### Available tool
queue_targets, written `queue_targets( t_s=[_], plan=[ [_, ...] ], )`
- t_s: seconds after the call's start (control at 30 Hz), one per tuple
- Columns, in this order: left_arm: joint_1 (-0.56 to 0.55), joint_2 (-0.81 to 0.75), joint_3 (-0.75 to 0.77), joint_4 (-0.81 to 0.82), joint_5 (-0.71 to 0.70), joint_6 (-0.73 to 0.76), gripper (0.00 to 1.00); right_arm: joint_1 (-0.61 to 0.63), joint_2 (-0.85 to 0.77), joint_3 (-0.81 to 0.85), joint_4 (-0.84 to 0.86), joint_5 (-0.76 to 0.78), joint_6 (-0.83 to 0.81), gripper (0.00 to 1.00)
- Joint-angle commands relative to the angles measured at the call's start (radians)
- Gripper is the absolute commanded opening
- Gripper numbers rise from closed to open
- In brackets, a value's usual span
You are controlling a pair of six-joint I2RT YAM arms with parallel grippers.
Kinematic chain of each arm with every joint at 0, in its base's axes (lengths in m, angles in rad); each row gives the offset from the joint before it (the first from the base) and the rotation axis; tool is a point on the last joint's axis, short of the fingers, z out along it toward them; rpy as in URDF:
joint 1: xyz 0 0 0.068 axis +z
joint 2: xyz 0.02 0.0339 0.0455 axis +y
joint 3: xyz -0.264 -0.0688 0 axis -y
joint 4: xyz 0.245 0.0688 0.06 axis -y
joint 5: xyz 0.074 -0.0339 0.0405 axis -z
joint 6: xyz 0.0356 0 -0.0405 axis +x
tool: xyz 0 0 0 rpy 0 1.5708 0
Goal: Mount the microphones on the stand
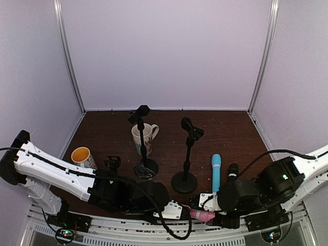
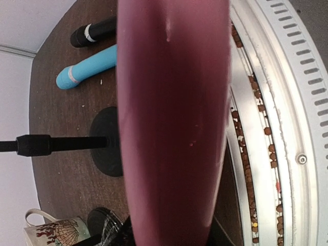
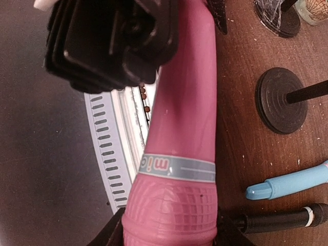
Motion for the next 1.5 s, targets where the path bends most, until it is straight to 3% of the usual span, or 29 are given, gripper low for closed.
queue_targets(
  t_s=[0.0,0.07,0.17,0.23,0.3,0.43,0.87,0.93,1.1,1.13,1.23,1.3,1.47],
  plan=[
    [0.003,0.002,0.041,0.026,0.008,-0.023,0.18,0.011,-0.021,0.032,-0.008,0.021,-0.008,0.3],
    [0.003,0.003,0.041,0.032,0.013,-0.039,0.14,0.01,-0.041,0.038,-0.008,0.037,-0.005,0.4],
    [0.006,-0.013,0.027,0.066,0.034,-0.074,0.1,0.01,-0.125,0.024,0.032,0.073,0.01,0.71],
    [0.012,-0.031,0.007,0.112,0.05,-0.109,0.1,0.007,-0.214,-0.007,0.095,0.104,0.014,0.84],
    [0.022,-0.063,-0.021,0.169,0.07,-0.15,0.09,-0.002,-0.305,-0.036,0.16,0.125,0.017,0.92],
    [0.047,-0.124,-0.065,0.315,0.124,-0.237,0.09,-0.038,-0.46,-0.126,0.343,0.141,0.013,0.95],
    [0.083,-0.159,-0.091,0.473,0.218,-0.314,0.1,-0.068,-0.366,-0.136,0.624,0.196,-0.023,0.9],
    [0.084,-0.166,-0.101,0.481,0.224,-0.318,0.1,-0.071,-0.358,-0.143,0.658,0.196,-0.026,0.84],
    [0.084,-0.183,-0.129,0.504,0.221,-0.333,0.12,-0.103,-0.348,-0.165,0.71,0.198,-0.011,0.54],
    [0.084,-0.185,-0.132,0.503,0.214,-0.338,0.17,-0.108,-0.349,-0.166,0.717,0.199,-0.008,0.5],
    [0.084,-0.191,-0.147,0.508,0.169,-0.352,0.45,-0.125,-0.345,-0.151,0.73,0.206,-0.017,0.39],
    [0.084,-0.19,-0.15,0.491,0.153,-0.346,0.55,-0.142,-0.318,-0.115,0.709,0.19,-0.03,0.35],
    [0.084,-0.2,-0.154,0.437,0.114,-0.337,0.6,-0.15,-0.234,0.018,0.631,0.183,-0.069,0.26]
  ],
)
